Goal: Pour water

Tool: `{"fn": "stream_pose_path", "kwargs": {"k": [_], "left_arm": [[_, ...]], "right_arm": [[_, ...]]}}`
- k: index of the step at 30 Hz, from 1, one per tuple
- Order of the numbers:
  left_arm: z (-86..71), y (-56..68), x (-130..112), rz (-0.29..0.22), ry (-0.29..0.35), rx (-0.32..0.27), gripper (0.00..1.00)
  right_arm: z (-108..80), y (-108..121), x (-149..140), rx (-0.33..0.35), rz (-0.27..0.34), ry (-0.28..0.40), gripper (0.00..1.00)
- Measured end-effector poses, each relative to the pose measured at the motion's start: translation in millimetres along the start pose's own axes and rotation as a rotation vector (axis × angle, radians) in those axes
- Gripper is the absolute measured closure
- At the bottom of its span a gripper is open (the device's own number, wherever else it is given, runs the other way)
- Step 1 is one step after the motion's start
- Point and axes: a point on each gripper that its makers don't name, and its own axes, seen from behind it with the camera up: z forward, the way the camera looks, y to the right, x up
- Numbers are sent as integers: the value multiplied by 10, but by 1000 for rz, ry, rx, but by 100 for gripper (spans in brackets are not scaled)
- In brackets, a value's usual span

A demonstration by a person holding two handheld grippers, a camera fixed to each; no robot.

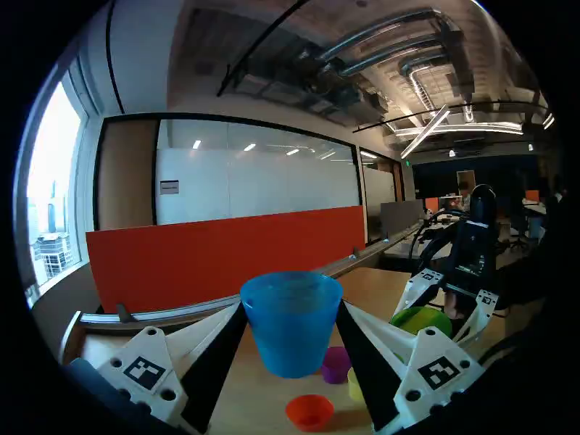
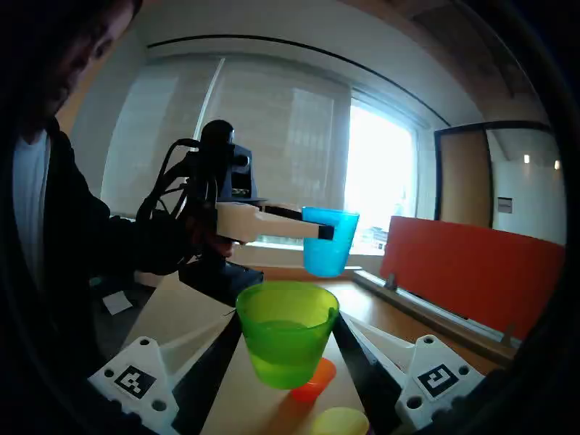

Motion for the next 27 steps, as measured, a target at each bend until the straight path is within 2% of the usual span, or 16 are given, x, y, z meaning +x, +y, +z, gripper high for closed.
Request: {"fn": "stream_pose_path", "kwargs": {"k": [9, 18, 27], "left_arm": [[-11, 23, -60, -7, -14, -6, 16], [-58, -17, -107, -11, -30, 3, 16], [-118, -26, -310, -19, -95, 10, 16]], "right_arm": [[10, 4, 5, -8, -3, -2, 10], [-13, -11, 0, -9, 4, -7, 10], [-15, -13, -7, -14, 25, -15, 10]]}}
